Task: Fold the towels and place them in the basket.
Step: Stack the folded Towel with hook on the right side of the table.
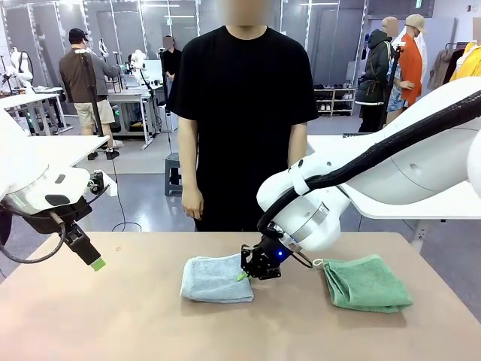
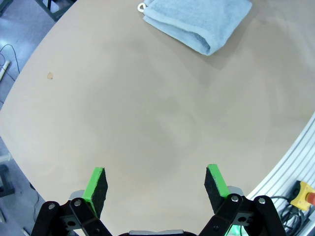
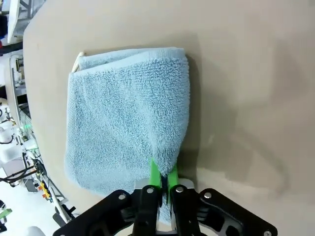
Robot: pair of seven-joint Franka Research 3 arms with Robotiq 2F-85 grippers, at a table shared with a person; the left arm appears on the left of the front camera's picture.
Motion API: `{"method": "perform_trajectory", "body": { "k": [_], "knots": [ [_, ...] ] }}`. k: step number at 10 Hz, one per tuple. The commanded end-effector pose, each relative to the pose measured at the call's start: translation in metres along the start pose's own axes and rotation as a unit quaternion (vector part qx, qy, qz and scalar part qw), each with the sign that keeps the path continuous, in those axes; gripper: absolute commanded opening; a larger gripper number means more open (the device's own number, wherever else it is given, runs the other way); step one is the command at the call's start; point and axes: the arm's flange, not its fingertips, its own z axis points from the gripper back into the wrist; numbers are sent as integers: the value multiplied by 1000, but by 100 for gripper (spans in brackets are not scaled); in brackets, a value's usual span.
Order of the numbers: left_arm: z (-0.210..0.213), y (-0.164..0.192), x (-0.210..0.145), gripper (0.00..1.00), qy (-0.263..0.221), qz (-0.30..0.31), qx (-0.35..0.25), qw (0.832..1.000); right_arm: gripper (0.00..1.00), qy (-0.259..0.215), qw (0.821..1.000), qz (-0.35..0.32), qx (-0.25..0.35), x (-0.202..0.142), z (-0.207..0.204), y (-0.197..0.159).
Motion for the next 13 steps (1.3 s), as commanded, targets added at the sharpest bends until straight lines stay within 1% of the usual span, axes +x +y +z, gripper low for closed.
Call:
{"method": "perform_trajectory", "body": {
  "k": [1,3,4,5,9,10,11,12,13],
  "knots": [
    [0,-1,2,100,6,6,5,1000,0,-12,1000,-2,-5,-1,-3,9],
    [0,-1,2,100,6,6,5,1000,0,-28,1000,0,8,-7,15,23],
    [0,-1,2,100,6,6,5,1000,0,-31,999,5,22,-10,33,33],
    [0,-1,2,100,6,6,5,1000,0,-40,999,17,18,-13,52,44],
    [0,-1,2,100,6,6,5,1000,0,-44,996,61,-50,-19,94,74],
    [0,-1,2,100,6,6,5,1000,0,-46,992,82,-81,-22,110,82],
    [0,-1,2,100,6,6,5,1000,0,-46,988,104,-104,-25,128,88],
    [0,-1,2,100,6,6,5,1000,0,-56,985,106,-122,-25,153,88],
    [0,-1,2,100,6,6,5,1000,0,-58,984,107,-127,-26,176,83]
  ]
}}
